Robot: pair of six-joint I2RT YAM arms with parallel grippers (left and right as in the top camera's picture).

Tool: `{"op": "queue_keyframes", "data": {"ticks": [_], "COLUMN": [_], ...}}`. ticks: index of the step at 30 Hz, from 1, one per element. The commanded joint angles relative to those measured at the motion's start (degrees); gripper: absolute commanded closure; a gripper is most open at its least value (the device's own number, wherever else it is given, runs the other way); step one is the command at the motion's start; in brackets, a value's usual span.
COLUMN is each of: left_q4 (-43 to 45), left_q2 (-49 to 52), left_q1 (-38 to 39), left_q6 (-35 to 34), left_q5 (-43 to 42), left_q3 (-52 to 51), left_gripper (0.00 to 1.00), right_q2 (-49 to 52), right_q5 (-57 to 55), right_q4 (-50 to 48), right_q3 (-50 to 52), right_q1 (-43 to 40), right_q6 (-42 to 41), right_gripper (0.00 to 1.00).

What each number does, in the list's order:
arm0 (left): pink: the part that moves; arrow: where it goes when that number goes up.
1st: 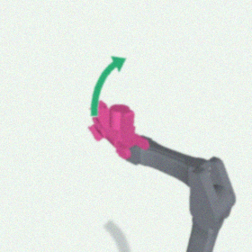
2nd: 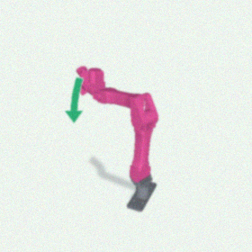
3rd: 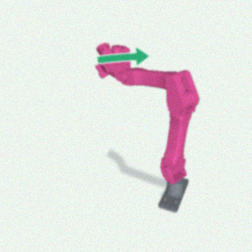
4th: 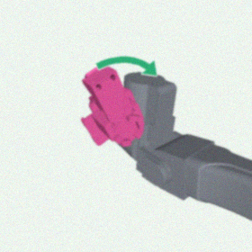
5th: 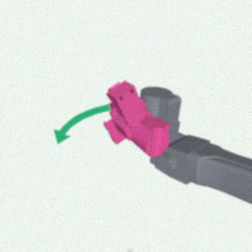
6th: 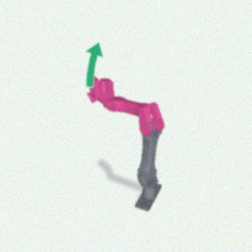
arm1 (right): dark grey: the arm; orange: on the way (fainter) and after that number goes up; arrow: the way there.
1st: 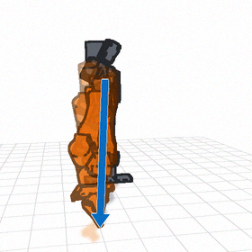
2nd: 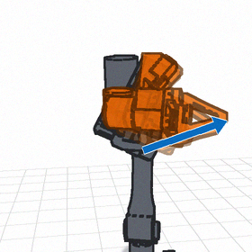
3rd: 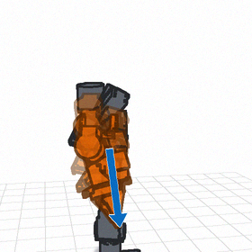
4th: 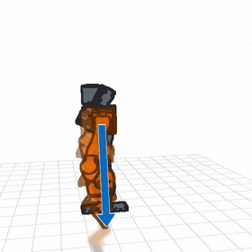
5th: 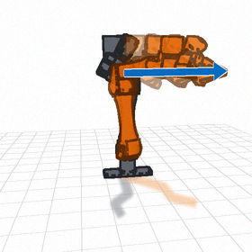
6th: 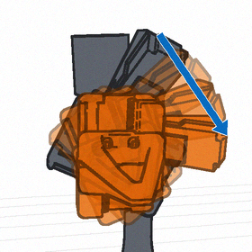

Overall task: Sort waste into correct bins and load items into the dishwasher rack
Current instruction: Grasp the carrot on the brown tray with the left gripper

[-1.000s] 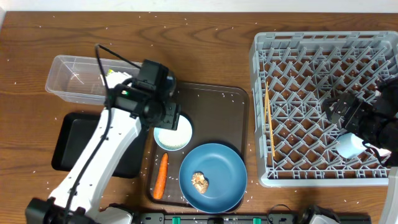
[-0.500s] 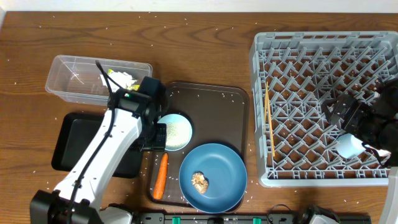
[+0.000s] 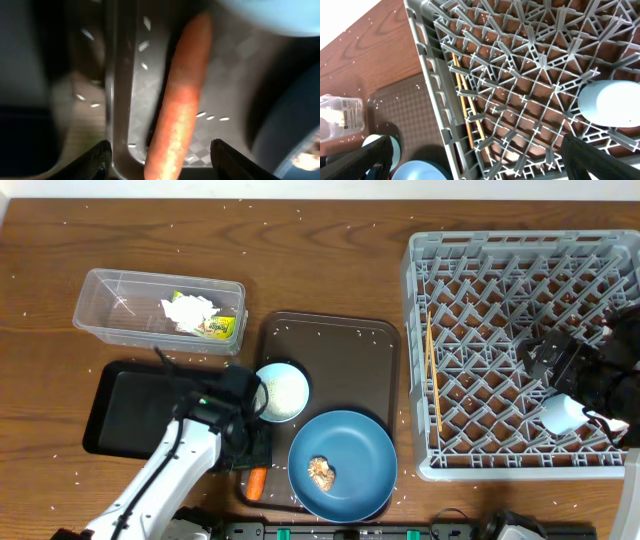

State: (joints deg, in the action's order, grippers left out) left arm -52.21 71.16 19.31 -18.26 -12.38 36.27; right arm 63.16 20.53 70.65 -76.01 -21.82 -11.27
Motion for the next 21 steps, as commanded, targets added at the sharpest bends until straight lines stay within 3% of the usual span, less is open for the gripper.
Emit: {"op": "queue_keyframes", "data": {"ticks": [1,9,21], "left_q4": [0.6,0.9,4.3], "left_q2": [0.5,0.7,7.3], "left_q1": [0.1,0.7,1.3], "left_q6": [-0.9,-1.0,-8.5], "left_q5": [-3.9,-9.1,-7.5], "left_q3": [-2.2,-2.3,-3.2], "left_gripper": [0.37,0.40,0.49], "right_q2": [-0.1,-0.1,0.0], "right_q5": [-0.2,-0.2,-0.2], "right_q4": [0.0,-0.2,0.2], "right_q3": [-0.4,-0.4,-0.4], "right_q1": [0.5,0.5,0.5], "right_q6": [0.6,0.6,0.6], "right_gripper": [0.01,0.01,0.01]}}
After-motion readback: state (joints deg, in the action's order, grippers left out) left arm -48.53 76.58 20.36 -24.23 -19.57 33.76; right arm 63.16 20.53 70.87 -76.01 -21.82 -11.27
